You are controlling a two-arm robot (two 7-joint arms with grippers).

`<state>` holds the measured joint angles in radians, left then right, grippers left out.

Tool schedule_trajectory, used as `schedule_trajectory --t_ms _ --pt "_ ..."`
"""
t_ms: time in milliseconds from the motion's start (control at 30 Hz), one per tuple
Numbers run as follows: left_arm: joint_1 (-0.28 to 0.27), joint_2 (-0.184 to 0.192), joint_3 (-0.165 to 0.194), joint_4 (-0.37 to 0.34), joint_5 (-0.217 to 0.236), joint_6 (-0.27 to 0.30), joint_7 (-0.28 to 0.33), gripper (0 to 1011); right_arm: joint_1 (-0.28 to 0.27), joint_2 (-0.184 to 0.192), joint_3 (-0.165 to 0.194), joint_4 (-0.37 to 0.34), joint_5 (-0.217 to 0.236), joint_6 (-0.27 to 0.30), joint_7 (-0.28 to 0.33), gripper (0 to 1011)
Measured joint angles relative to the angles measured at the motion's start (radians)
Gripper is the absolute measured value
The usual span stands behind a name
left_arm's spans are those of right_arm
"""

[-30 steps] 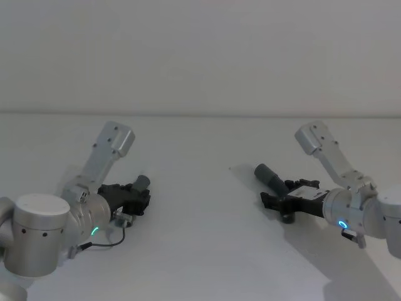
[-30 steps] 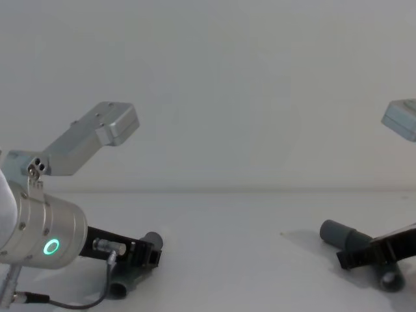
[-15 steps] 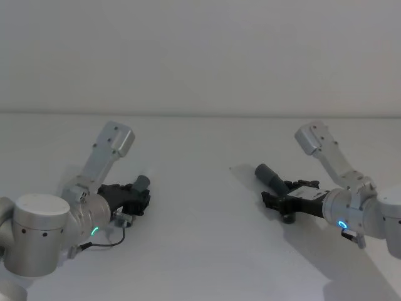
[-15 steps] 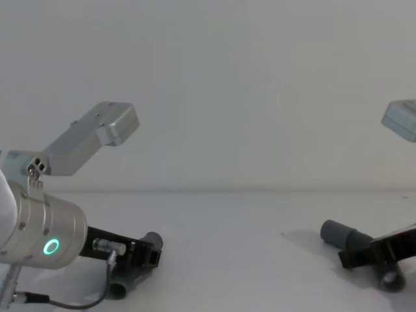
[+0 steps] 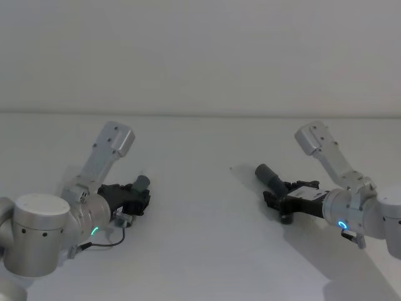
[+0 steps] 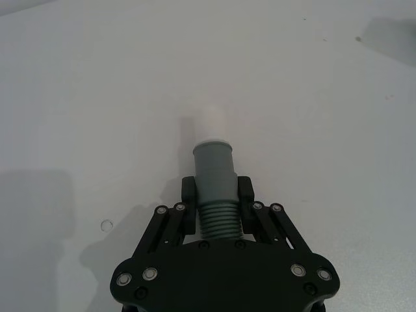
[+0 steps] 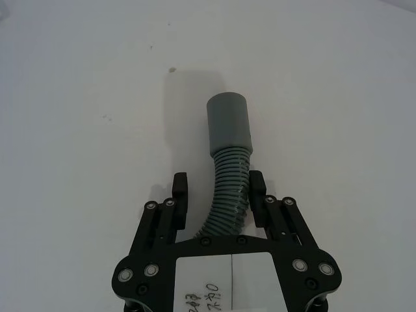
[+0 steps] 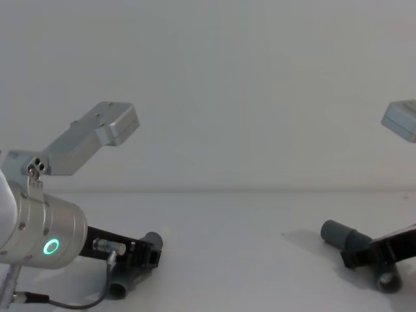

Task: Use both hands to pick up one end of the pipe from the table, align the ends, and insert them.

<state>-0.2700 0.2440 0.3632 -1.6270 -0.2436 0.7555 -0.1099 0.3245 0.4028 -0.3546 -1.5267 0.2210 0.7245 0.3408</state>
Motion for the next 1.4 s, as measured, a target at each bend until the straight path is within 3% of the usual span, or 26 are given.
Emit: schedule_trajectory --t_ms 1400 --pt "0.0 0.0 0.0 0.0 0.0 -0.001 0.0 367 0.0 0.0 0.0 0.0 -0.001 0.002 -0.001 297"
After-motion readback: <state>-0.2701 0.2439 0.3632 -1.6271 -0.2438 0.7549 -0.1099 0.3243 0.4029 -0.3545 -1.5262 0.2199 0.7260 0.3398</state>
